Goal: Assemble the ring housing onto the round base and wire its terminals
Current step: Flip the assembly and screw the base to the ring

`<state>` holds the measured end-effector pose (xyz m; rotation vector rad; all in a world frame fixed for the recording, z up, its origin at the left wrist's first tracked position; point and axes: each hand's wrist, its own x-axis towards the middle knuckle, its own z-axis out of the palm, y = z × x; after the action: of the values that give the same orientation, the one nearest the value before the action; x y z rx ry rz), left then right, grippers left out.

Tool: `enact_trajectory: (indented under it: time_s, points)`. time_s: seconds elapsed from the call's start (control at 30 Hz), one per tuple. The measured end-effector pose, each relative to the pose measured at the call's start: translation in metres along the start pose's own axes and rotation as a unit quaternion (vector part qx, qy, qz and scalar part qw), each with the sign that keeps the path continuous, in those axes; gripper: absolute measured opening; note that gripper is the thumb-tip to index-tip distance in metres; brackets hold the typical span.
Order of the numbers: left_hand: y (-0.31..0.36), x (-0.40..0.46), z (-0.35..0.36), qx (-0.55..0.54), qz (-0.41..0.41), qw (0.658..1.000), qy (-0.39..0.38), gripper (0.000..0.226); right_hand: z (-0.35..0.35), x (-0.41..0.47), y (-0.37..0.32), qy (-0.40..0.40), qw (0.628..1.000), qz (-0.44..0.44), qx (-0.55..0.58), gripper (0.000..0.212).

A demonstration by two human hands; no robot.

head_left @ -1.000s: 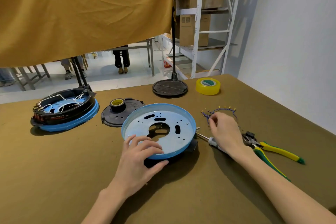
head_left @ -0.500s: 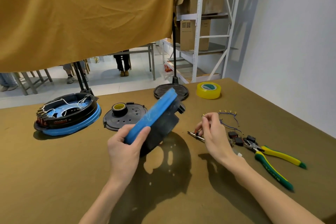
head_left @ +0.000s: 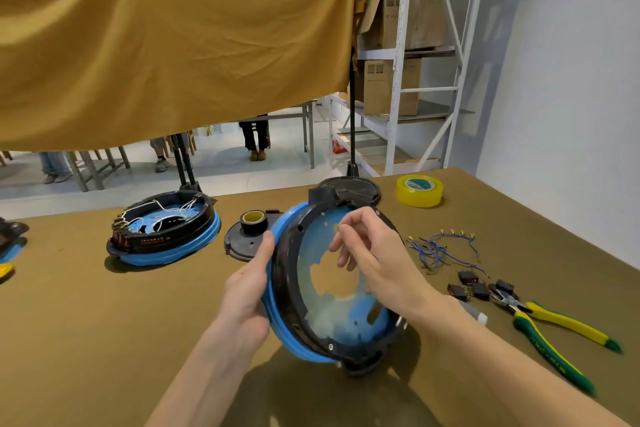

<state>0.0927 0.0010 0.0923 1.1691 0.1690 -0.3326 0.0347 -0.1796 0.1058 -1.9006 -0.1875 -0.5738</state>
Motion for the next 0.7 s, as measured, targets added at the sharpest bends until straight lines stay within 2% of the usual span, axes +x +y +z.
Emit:
enact_trajectory:
  time_s: [0.1,0.23,0.4,0.53,0.7]
  points:
    - [-0.009,0.008,-0.008,-0.017,-0.038,0.999,-0.006,0.052,0.001,-0.002,0.001,-0.008,1.0,0.001,-0.015,0.009]
    - [-0.017,0.018,-0.016,0.006,-0.009,1.0,-0.013,0.053,0.006,-0.006,0.001,-0.011,1.0,0.0,0.01,0.005]
    - [-0.027,0.024,-0.024,0.003,0.026,0.997,-0.073,0.043,0.013,0.007,0.0,-0.003,1.0,0.011,0.013,0.002]
    - [-0.036,0.032,-0.034,-0.02,0.022,0.995,-0.094,0.044,0.018,0.021,0.002,-0.003,1.0,0.031,0.003,0.004]
    - [-0.037,0.038,-0.038,-0.032,0.02,0.991,-0.132,0.043,0.03,0.031,-0.001,-0.021,0.998,-0.022,-0.061,0.012]
